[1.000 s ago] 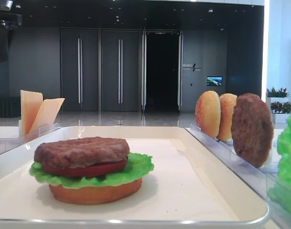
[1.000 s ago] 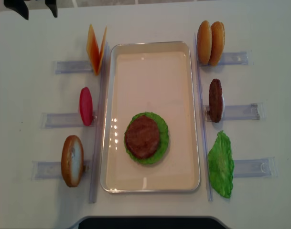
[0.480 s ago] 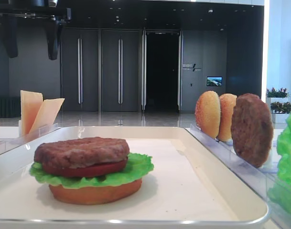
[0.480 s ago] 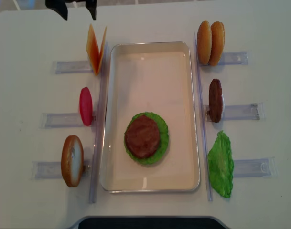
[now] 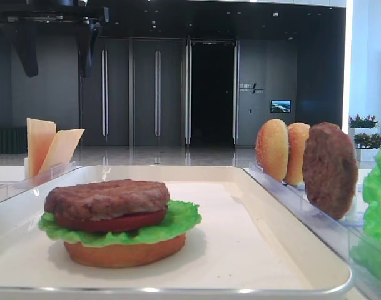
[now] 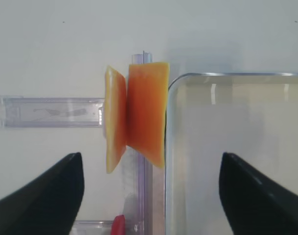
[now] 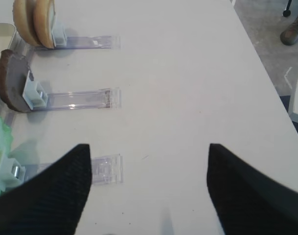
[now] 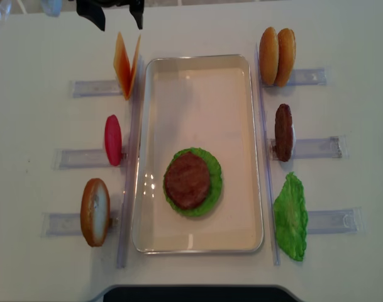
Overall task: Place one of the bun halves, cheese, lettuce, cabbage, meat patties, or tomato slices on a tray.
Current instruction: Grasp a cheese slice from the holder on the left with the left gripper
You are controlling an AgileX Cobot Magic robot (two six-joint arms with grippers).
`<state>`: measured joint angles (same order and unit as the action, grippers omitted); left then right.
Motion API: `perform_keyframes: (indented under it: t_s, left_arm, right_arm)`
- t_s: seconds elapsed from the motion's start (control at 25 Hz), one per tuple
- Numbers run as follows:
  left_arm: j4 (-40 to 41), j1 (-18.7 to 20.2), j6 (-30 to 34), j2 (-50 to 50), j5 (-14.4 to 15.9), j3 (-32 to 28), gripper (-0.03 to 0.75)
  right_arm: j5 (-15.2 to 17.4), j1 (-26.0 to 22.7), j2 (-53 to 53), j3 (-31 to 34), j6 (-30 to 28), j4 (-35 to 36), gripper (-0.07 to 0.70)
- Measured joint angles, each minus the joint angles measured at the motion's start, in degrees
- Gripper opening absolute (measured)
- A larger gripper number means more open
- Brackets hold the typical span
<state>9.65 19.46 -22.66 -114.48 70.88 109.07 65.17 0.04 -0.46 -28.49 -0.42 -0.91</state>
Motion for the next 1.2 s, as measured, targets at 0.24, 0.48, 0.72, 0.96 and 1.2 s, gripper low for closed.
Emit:
perform_keyframes:
  t_s: [0.24,0.48,0.72,0.96,1.2]
  left_arm:
    - [0.3,0.0,-0.2,-0.8,0.0,0.0,0.661]
    - [0.2,0.0,-0.3,-4.6,0.0,0.0,0.661]
    - [-0.6,0.0,-0.4,-5.9,-2.5,0.0,0.661]
    - [-1.6,0.0,-0.4,-7.4,-3.0,0.0,0.661]
    - [-2.5,0.0,-0.4,-8.3,-4.0,0.0,0.661]
  right_arm:
    - [0.0,0.0,0.0,0.0,0.0,0.0,0.503]
    - [0.0,0.0,0.0,0.0,0.0,0.1,0.503]
    - [0.0,0.0,0.0,0.0,0.0,0.1,0.503]
    - [0.0,0.0,0.0,0.0,0.0,0.1,0.503]
    - [0.0,0.0,0.0,0.0,0.0,0.1,0.503]
